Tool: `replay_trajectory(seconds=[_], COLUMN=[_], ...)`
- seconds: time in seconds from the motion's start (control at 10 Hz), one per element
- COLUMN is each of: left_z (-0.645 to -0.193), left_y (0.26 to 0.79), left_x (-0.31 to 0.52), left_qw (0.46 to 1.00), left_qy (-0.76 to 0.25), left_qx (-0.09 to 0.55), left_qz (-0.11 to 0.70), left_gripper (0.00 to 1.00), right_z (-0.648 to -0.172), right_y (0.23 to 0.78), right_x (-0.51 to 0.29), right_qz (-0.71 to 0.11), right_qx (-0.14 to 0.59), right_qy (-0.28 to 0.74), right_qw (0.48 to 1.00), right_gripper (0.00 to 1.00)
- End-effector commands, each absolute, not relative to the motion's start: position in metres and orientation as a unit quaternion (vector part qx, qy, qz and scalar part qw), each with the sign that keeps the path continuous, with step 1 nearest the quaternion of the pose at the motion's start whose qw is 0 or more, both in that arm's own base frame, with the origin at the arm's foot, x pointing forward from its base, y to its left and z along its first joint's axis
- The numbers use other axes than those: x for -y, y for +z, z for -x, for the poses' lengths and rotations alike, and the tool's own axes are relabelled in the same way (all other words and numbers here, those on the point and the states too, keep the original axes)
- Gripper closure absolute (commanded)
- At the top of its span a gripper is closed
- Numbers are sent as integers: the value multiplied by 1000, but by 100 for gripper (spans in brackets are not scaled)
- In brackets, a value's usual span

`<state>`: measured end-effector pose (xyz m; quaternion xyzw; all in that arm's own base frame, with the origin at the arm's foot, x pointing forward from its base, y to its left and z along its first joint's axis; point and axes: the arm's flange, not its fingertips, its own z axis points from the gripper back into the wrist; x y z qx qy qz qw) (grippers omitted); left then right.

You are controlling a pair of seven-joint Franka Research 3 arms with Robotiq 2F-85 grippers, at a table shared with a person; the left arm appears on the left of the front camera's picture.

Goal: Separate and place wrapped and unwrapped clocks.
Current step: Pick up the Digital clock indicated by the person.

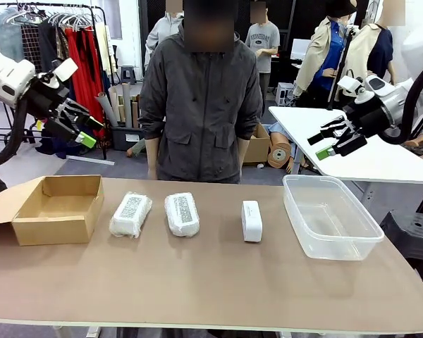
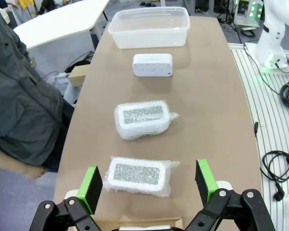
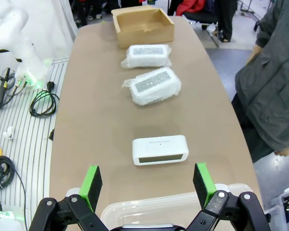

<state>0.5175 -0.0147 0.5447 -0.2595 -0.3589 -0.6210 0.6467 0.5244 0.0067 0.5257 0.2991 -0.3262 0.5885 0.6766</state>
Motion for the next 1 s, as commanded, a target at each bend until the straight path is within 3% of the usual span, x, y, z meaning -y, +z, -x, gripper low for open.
replay_trajectory(seconds=[0.0,0.9], left_z=[-517,-517], left_y=[546,546], left_x=[14,14], left_qw=[646,646], left_qy=[-621,-621], left_qx=[360,360], left_qz=[260,260], left_gripper=[0,0], right_z=[-524,-524], right_y=[527,527], right_x=[-8,-8], right_qz=[-299,-299], right_qx=[326,326], right_qy=[590,590], right_qw=[676,676], right_gripper=[0,0])
